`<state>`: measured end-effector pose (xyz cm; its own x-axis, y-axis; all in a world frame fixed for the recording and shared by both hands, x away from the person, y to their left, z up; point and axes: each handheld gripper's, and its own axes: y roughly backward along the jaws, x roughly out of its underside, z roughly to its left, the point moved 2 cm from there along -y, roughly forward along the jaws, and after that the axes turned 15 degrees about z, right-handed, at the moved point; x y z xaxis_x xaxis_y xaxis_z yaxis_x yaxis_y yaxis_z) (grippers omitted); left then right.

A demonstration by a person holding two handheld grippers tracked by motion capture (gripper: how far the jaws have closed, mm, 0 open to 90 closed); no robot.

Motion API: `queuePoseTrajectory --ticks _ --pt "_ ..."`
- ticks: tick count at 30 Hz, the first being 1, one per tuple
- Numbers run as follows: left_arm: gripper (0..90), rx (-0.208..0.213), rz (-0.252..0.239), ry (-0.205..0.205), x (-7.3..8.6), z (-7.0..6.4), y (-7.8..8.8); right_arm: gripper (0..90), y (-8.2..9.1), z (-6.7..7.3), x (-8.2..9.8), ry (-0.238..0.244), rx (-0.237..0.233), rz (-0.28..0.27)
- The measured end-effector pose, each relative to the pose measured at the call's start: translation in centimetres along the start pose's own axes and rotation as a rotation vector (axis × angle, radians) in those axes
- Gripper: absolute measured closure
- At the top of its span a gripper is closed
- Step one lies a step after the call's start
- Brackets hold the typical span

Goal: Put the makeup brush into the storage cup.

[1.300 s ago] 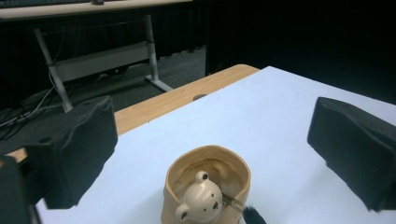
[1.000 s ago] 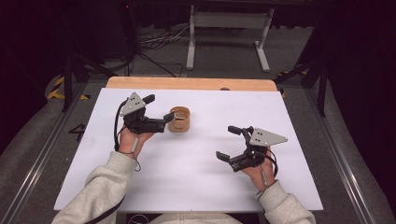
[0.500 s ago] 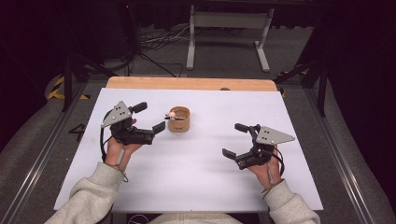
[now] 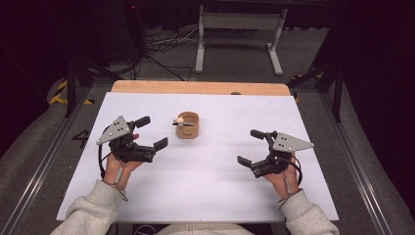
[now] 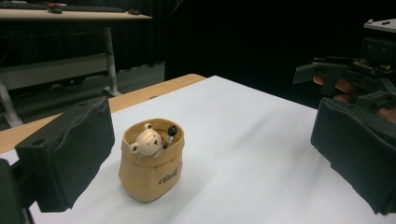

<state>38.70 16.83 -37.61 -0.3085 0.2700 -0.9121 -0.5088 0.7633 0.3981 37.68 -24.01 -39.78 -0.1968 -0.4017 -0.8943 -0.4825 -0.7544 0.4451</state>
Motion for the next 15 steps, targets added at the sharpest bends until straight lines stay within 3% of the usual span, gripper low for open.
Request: queuePoseTrajectory --ticks 7,15 --pt "0.2 0.025 0.007 0.007 1.5 -0.2 -0.1 0.0 0.3 -0.1 0.4 -0.004 0.004 0.007" --pt "0.2 0.046 -0.022 0.018 3.0 -0.2 0.0 0.0 0.5 -0.1 1.0 0.001 0.012 0.021"
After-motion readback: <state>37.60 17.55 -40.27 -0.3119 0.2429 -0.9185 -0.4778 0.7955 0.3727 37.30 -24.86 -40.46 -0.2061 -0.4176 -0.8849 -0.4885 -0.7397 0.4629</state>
